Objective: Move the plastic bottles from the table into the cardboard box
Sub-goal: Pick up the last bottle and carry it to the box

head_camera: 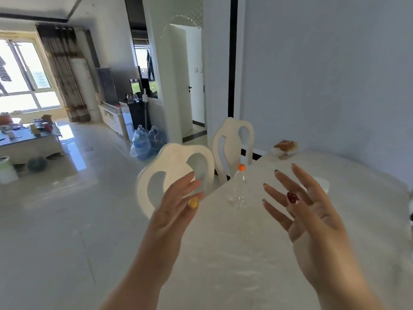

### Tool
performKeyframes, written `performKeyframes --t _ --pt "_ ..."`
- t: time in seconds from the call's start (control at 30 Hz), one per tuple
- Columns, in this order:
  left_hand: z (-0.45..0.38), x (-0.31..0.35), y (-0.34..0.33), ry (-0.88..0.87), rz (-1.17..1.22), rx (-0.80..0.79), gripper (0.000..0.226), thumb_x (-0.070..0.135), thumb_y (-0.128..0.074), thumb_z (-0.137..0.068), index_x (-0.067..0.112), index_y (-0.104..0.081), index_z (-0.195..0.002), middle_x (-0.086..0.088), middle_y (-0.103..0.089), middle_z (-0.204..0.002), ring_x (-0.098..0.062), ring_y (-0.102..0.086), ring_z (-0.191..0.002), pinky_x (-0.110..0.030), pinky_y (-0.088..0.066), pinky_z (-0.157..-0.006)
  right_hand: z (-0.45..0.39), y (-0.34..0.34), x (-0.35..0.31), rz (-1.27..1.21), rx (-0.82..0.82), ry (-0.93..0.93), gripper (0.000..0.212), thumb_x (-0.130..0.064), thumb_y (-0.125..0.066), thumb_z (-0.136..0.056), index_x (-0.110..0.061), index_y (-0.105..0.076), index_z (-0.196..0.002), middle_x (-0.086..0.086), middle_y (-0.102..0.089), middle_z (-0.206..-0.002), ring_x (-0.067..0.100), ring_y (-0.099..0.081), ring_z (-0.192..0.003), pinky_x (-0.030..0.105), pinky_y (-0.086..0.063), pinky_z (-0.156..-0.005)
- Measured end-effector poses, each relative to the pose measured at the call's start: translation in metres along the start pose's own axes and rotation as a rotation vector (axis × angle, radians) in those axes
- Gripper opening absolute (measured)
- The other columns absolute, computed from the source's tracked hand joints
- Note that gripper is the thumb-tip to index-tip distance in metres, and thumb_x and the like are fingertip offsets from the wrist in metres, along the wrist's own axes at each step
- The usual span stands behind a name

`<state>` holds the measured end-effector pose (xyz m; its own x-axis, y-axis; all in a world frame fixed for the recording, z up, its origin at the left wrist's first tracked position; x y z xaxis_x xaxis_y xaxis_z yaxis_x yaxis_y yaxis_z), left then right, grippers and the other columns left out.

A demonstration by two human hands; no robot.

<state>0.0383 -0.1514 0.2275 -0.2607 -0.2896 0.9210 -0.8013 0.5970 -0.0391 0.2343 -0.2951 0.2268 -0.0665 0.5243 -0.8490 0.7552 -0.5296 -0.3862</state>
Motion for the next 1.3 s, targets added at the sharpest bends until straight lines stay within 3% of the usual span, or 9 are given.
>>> performKeyframes --t 0.13,0.2,0.3,0.47,0.7,0.9,1.03,1.17,1.3 --pt "-0.059 -0.049 0.020 0.082 0.030 -0.175 0.052 0.053 -0.062 -0.072 0.049 -0.059 -0.124 0.009 -0.062 -0.139 -0.012 -0.061 -0.126 -0.035 -0.042 -0.105 -0.013 -0.006 0.037 0.053 0.145 -0.020 0.062 -0.029 -0.067 -0.080 -0.029 -0.052 -0.140 0.001 -0.064 -0.135 0.027 -0.066 -0.119 0.050 -0.051 -0.099" --pt "-0.096 -0.071 0.026 0.129 0.050 -0.259 0.050 0.054 -0.063 -0.070 0.052 -0.059 -0.120 0.014 -0.063 -0.136 -0.012 -0.062 -0.124 -0.038 -0.042 -0.107 -0.018 -0.010 0.053 0.075 0.232 -0.029 0.083 -0.047 -0.085 -0.064 -0.031 -0.052 -0.139 0.000 -0.064 -0.135 0.026 -0.066 -0.119 0.048 -0.053 -0.098" --pt "-0.136 -0.096 0.026 0.193 0.090 -0.358 0.055 0.055 -0.065 -0.066 0.048 -0.058 -0.120 0.013 -0.062 -0.138 -0.008 -0.066 -0.118 -0.039 -0.042 -0.107 -0.022 -0.014 0.071 0.086 0.365 -0.033 0.106 -0.058 -0.091 -0.044 -0.030 -0.053 -0.138 -0.001 -0.066 -0.133 0.025 -0.067 -0.118 0.045 -0.054 -0.095" --pt "-0.155 -0.119 0.019 0.179 0.232 -0.396 0.062 0.049 -0.062 -0.073 0.030 -0.058 -0.132 0.008 -0.067 -0.132 -0.015 -0.066 -0.119 -0.038 -0.046 -0.101 -0.039 -0.016 0.099 0.056 0.482 -0.081 0.110 -0.055 -0.094 -0.035 -0.028 -0.057 -0.135 0.000 -0.069 -0.129 0.026 -0.069 -0.114 0.047 -0.053 -0.094" --pt "-0.199 -0.197 0.001 0.423 0.412 -0.394 0.050 0.033 -0.051 -0.085 0.023 -0.059 -0.133 -0.002 -0.070 -0.130 -0.025 -0.067 -0.119 -0.043 -0.045 -0.101 -0.092 0.004 0.148 0.040 0.524 -0.175 0.087 -0.039 -0.087 -0.059 -0.025 -0.054 -0.138 0.003 -0.067 -0.130 0.028 -0.068 -0.114 0.047 -0.055 -0.095" --pt "-0.233 -0.252 -0.009 0.517 0.380 -0.357 0.051 0.034 -0.055 -0.086 0.021 -0.057 -0.135 0.000 -0.070 -0.130 -0.021 -0.068 -0.118 -0.043 -0.046 -0.103 -0.153 0.034 0.199 0.332 0.493 -0.265 0.053 -0.019 -0.070 -0.090 -0.032 -0.051 -0.138 -0.007 -0.061 -0.134 0.012 -0.065 -0.117 0.043 -0.049 -0.104" --pt "-0.246 -0.299 -0.020 0.631 0.386 -0.332 0.052 0.038 -0.056 -0.084 0.022 -0.058 -0.134 0.000 -0.065 -0.136 -0.021 -0.064 -0.122 -0.044 -0.044 -0.106 -0.197 0.052 0.240 0.563 0.470 -0.338 0.057 -0.028 -0.072 -0.087 -0.037 -0.048 -0.138 -0.009 -0.057 -0.138 0.008 -0.059 -0.121 0.031 -0.046 -0.100" --pt "-0.249 -0.352 -0.030 0.808 0.429 -0.293 0.046 0.038 -0.051 -0.093 0.022 -0.057 -0.136 0.000 -0.059 -0.143 -0.020 -0.058 -0.128 -0.041 -0.045 -0.100 -0.230 0.064 0.274 0.780 0.456 -0.413 0.073 -0.039 -0.073 -0.083 -0.027 -0.040 -0.147 -0.008 -0.049 -0.147 0.012 -0.049 -0.132 0.034 -0.041 -0.108" --pt "-0.238 -0.390 -0.038 1.030 0.502 -0.268 0.057 0.042 -0.049 -0.092 0.016 -0.050 -0.142 -0.005 -0.051 -0.148 -0.027 -0.049 -0.136 -0.048 -0.038 -0.110 -0.256 0.078 0.300 0.974 0.461 -0.446 0.074 -0.046 -0.073 -0.080 -0.024 -0.044 -0.144 -0.005 -0.051 -0.147 0.016 -0.046 -0.137 0.031 -0.038 -0.106"
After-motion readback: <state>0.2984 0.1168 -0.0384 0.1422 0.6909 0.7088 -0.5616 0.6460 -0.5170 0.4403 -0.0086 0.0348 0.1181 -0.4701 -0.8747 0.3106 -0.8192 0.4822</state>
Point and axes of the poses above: each hand's wrist, its own z-axis away from the middle knuckle, its own y-axis out of the back of the hand, x = y × z, the point moved 9 cm from there along -z, towards the middle knuckle
